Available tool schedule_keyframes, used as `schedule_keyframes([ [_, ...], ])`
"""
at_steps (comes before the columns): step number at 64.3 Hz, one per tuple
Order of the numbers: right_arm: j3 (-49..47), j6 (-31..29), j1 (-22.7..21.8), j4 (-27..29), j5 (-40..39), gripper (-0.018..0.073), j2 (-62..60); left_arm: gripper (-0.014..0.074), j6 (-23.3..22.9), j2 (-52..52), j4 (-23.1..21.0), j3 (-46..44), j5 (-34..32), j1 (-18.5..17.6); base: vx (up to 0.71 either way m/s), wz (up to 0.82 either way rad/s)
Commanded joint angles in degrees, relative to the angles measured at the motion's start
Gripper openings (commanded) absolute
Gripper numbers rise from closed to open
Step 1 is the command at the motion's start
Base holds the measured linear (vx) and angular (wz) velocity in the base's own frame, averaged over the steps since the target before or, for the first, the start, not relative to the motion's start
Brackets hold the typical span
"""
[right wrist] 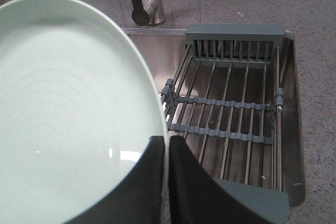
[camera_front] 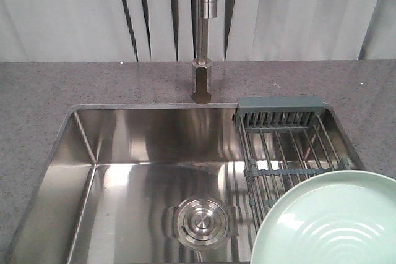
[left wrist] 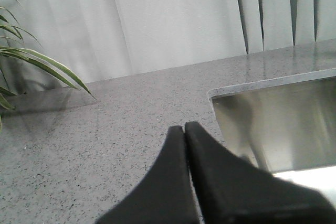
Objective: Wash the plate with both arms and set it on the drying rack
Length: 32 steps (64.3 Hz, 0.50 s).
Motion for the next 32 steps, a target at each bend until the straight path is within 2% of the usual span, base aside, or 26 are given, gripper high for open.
schedule_keyframes([
  [1,-1.34,0.01,-0.32,0.12,-4.28,-0.0001,1.22,-0.0006,-0.52,-0.74,-0.18,-1.58,-4.33,-0.42,0.00,0.00],
  [32,-1.34,0.01,-0.32,0.12,-4.28,-0.0001,1.22,-0.0006,-0.52,-0.74,-0.18,-1.58,-4.33,-0.42,0.00,0.00],
])
